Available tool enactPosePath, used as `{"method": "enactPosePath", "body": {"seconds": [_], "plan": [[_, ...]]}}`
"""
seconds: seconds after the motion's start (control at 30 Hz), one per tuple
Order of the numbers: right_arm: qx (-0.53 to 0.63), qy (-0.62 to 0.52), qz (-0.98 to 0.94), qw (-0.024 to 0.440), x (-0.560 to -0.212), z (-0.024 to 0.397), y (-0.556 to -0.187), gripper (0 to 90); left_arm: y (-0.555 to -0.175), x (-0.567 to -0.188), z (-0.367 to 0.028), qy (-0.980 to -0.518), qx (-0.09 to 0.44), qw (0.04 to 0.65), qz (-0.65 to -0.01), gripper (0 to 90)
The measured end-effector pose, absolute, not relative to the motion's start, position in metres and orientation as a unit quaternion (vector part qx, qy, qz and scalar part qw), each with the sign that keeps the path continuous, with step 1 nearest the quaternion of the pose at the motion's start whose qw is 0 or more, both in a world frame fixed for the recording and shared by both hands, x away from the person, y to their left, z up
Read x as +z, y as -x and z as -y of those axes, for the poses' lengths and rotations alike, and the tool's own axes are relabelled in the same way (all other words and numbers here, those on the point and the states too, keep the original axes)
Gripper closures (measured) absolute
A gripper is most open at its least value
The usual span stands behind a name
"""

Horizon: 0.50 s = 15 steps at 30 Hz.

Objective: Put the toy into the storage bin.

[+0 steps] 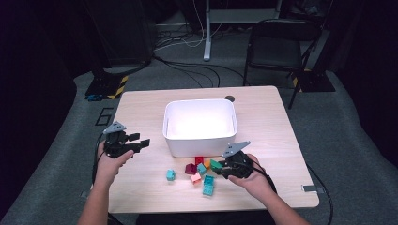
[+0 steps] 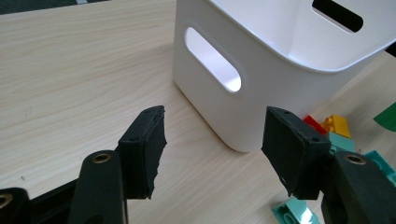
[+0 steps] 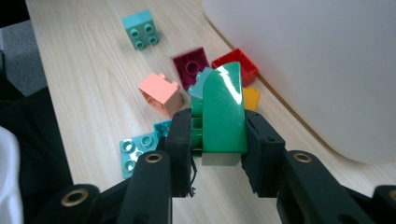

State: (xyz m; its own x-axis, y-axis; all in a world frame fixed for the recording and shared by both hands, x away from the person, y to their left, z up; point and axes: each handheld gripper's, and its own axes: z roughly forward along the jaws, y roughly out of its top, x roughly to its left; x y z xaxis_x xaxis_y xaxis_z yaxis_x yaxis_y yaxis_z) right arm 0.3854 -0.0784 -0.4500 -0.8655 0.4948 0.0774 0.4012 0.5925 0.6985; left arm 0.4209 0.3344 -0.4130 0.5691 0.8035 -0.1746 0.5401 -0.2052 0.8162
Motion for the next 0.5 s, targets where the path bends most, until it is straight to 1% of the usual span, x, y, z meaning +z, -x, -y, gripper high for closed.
{"method": "enactPosePath", "body": {"seconds": [0.5], "plan": [[0.383, -0.237, -0.891, 0.054, -0.404, 0.072, -0.387, 65.9, -0.421, -0.413, -0.335, -0.763, 0.146, 0.450, -0.440, 39.0]]}}
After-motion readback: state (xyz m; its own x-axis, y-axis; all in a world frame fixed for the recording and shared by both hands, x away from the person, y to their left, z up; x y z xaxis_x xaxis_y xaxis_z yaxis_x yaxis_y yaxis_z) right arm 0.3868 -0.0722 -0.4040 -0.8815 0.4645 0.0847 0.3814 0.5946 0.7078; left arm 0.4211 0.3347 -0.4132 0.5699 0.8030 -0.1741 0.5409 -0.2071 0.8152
